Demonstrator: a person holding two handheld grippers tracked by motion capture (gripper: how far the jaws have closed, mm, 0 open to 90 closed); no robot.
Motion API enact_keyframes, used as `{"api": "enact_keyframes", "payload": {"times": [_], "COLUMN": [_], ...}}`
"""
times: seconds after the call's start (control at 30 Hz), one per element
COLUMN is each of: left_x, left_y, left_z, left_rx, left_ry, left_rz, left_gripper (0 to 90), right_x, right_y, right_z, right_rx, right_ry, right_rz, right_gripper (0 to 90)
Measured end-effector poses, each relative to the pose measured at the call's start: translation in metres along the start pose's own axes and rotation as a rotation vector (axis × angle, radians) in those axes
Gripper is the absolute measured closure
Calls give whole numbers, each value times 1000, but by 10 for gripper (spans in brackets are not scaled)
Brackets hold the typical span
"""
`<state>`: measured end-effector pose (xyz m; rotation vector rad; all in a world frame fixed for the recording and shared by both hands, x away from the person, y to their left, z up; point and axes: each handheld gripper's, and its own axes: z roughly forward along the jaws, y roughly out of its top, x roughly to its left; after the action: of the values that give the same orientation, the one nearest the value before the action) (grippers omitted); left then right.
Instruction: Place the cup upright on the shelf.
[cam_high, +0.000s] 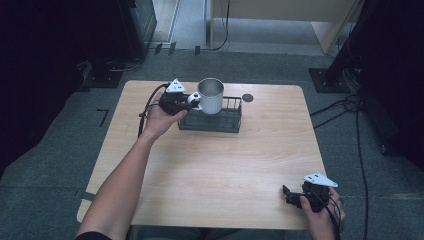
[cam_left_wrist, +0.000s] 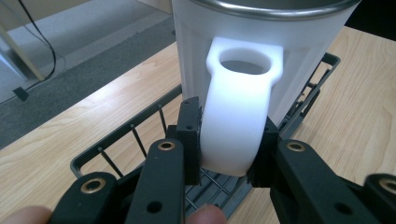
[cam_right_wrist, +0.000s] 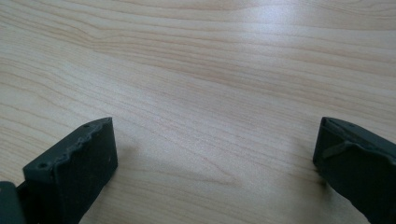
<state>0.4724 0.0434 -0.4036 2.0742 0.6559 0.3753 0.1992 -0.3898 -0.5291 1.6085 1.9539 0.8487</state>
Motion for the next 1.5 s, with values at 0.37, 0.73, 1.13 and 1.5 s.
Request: {"api": "enact_keyframes", "payload": {"times": [0.37,0.73,1.13,1.5], "left_x": [9,5,9,9], "left_y": [-11,-14,-17,-18], "left_z": [12,19,12,6], "left_rx": [64,112,68,52], "left_ry": [-19,10,47,39], "left_rz": [-1,7,-41,-132], "left_gripper": [732,726,672,361], "right_x": [0,0,0,0], "right_y": [0,0,0,0], "right_z": [0,0,0,0], "right_rx": [0,0,0,0], "right_ry": [0,0,0,0], "right_rz": [1,1,0,1], "right_gripper": [0,0,0,0]}}
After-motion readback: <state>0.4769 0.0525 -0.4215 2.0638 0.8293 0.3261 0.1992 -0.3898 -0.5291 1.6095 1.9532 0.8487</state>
